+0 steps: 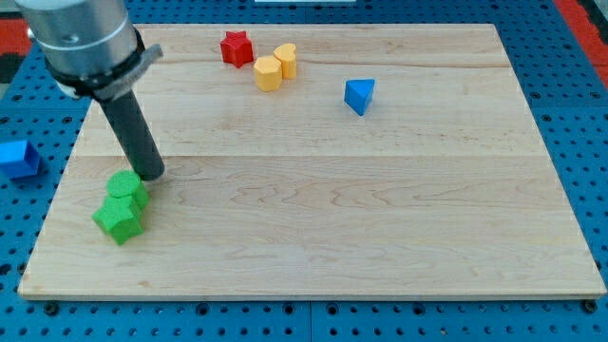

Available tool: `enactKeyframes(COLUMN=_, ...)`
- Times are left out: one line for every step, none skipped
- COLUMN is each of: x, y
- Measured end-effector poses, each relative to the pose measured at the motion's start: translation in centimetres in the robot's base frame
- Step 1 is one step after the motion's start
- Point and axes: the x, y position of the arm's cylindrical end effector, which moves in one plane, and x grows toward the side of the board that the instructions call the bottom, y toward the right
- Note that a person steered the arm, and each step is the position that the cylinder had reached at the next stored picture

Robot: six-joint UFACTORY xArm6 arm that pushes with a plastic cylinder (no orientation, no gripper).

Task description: Push the blue triangle towards the left center

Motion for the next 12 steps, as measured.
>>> enactKeyframes(x=-0.5, y=4.3)
enactKeyframes(x=-6.2, y=16.6)
enactKeyframes(x=-8.2, y=28.7)
enactKeyframes(x=-12.4, y=36.6)
enactKeyframes(x=-14.0, y=33.1)
enactKeyframes(x=-14.0, y=25.5)
enactKeyframes(x=-12.8, y=19.4)
enactKeyframes(x=-13.4, y=17.5)
enactKeyframes(x=-14.6, y=21.9)
enactKeyframes(x=-18.8, y=20.7)
enactKeyframes(x=-16.3, y=15.0)
enactKeyframes(x=-13.5, y=9.1)
